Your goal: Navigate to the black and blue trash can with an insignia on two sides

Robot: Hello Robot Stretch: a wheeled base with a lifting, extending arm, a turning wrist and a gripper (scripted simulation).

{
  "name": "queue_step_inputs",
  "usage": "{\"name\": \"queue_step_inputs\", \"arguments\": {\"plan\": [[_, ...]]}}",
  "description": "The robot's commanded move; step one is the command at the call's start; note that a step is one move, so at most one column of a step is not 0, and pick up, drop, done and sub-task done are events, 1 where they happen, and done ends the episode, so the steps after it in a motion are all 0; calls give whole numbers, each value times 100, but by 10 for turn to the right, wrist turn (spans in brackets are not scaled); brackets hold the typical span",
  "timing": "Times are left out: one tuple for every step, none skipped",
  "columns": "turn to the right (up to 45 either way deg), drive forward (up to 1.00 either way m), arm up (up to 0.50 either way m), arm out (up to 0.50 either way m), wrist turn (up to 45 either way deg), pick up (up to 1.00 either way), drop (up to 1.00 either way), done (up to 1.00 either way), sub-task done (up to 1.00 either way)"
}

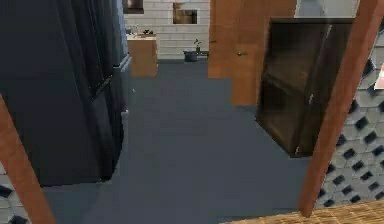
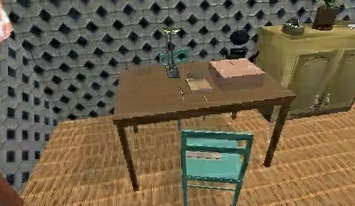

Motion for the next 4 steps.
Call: {"name": "queue_step_inputs", "arguments": {"plan": [[0, 100, 0, 0, 0, 0, 0, 0, 0], [0, 100, 0, 0, 0, 0, 0, 0, 0], [0, 100, 0, 0, 0, 0, 0, 0, 0], [60, 0, 0, 0, 0, 0, 0, 0, 0]]}}
